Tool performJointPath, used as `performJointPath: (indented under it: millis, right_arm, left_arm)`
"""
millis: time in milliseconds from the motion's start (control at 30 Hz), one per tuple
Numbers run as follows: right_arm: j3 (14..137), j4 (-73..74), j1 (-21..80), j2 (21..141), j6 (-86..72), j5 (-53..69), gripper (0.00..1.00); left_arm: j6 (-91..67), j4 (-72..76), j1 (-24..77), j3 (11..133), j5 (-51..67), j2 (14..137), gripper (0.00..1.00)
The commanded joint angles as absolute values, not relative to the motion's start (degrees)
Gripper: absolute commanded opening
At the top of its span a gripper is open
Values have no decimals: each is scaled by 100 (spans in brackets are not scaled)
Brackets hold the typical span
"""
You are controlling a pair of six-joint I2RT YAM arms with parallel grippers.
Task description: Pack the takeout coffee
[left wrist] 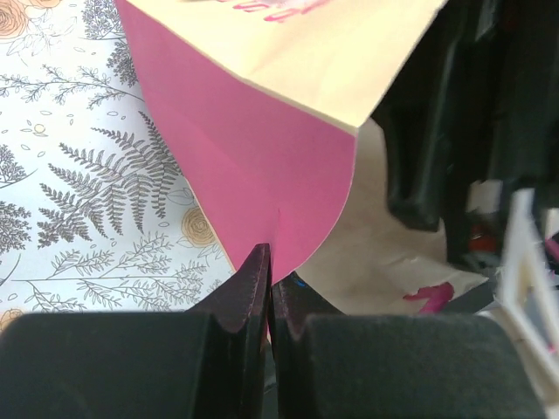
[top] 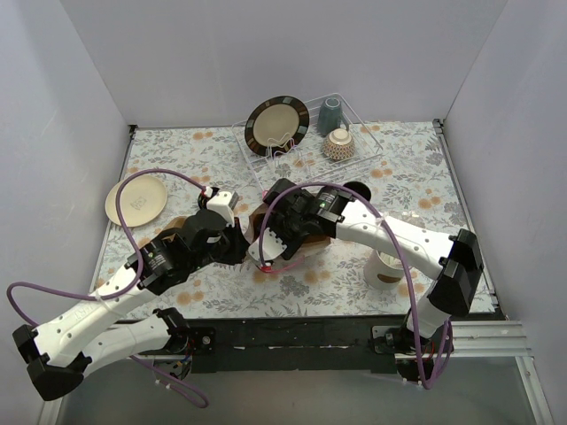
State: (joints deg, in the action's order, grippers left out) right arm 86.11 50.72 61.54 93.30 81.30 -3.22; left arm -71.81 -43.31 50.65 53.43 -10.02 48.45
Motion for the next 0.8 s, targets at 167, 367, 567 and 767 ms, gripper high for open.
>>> performJointPath:
  millis: [167, 367, 567, 767]
  right_arm:
    - [8325, 4809, 6012, 9089, 8551, -641, 62]
    - [7471, 3877, 5907, 8877, 9070, -502, 62]
    - [7541, 3604, 5862, 9026, 9176, -299, 64]
    - [7655, 3577, 5862, 9176, 9334, -158, 65]
  left_arm:
    - [-7040, -4518, 5080, 5520, -967, 4720, 0]
    - [-6943, -4518, 5080, 5668, -975, 4869, 0]
    - [-6917, -4474, 5080, 5809, -958, 5027, 0]
    - [-7040, -4412, 5080, 5818, -923, 5010, 0]
